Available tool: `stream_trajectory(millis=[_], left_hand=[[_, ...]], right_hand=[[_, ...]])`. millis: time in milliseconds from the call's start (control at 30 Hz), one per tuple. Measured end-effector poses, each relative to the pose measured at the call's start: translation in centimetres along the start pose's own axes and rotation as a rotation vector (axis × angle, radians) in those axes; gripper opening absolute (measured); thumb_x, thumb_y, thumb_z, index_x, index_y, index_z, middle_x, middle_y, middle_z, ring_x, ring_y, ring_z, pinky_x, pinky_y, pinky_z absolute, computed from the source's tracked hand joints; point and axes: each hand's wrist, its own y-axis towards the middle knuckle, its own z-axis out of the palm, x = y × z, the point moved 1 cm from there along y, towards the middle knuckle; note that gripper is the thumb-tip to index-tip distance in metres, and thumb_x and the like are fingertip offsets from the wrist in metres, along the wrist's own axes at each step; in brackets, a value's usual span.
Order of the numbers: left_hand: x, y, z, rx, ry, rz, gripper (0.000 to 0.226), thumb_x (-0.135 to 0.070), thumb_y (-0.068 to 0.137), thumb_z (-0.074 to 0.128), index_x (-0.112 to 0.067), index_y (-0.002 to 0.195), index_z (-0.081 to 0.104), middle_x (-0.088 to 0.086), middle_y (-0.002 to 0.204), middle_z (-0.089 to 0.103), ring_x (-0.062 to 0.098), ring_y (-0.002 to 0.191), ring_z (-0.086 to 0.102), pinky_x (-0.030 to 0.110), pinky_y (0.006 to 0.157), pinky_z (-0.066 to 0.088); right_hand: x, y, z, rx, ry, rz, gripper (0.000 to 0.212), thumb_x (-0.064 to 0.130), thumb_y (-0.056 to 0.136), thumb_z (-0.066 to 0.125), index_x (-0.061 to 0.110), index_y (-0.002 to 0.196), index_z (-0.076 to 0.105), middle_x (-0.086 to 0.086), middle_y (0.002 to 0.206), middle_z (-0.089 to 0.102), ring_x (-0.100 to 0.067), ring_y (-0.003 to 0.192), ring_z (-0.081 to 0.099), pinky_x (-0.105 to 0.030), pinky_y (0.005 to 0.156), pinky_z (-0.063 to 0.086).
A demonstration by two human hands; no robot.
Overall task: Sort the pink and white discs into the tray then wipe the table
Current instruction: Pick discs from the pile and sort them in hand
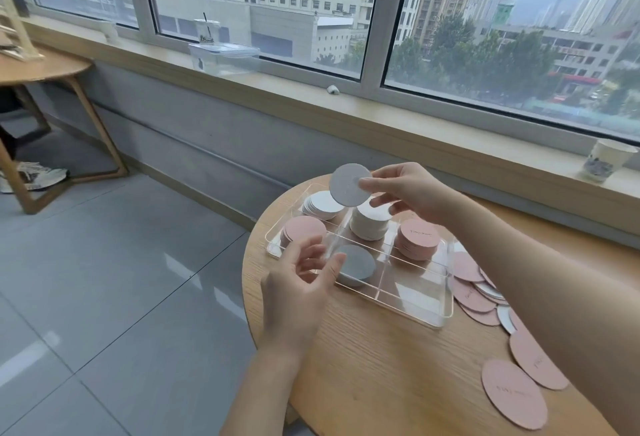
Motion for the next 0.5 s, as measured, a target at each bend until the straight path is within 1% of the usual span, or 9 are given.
stream_trajectory(millis=[100,200,300,367,500], left_hand=[[0.4,0.0,0.8,0.014,0.009,-0.003,0.028,-0.034,0.083,0.085,-0.035,0.108,0.072,-0.023,0.096,0.074,0.003,0.089,0.072,0.016,0.076,0.056],[0.7,-0.1,1.4,0.038,0.041,0.015,0.031,-0.035,0.082,0.085,-0.036,0.11,0.072,-0.021,0.097,0.074,0.004,0.089,0.072,0.017,0.076,0.057],[0.8,-0.1,1.6,0.047,0.061,0.038,0.034,-0.037,0.082,0.085,-0.034,0.112,0.071,-0.019,0.098,0.074,0.002,0.091,0.071,0.019,0.077,0.057],[0.8,0.0,1.6,0.048,0.064,0.05,0.035,-0.037,0.082,0.085,-0.033,0.114,0.071,-0.022,0.101,0.073,0.003,0.094,0.071,0.018,0.077,0.057],[1.0,0.1,1.7,0.045,0.069,0.064,0.036,-0.035,0.082,0.086,-0.034,0.114,0.071,-0.023,0.103,0.073,0.006,0.097,0.071,0.017,0.075,0.056]], right_hand=[[0.0,2.6,-0.8,0.045,-0.11,0.022,0.034,0.034,0.082,0.082,0.013,0.107,0.077,0.001,0.089,0.075,-0.013,0.062,0.059,-0.023,0.051,0.04],[-0.1,4.8,-1.3,0.112,-0.196,0.046,0.036,0.032,0.081,0.083,0.011,0.11,0.076,0.003,0.084,0.071,-0.011,0.056,0.047,-0.021,0.047,0.037],[0.1,6.6,-1.5,0.189,-0.212,0.083,0.037,0.031,0.083,0.082,0.01,0.113,0.075,0.001,0.09,0.07,-0.009,0.053,0.039,-0.021,0.05,0.033],[0.1,7.8,-1.5,0.243,-0.193,0.117,0.036,0.03,0.085,0.081,0.009,0.113,0.075,-0.001,0.097,0.07,-0.008,0.053,0.036,-0.021,0.051,0.03],[-0.5,9.4,-0.9,0.316,-0.189,0.156,0.038,0.031,0.086,0.079,0.004,0.113,0.075,-0.006,0.1,0.067,-0.008,0.053,0.032,-0.021,0.051,0.026]])
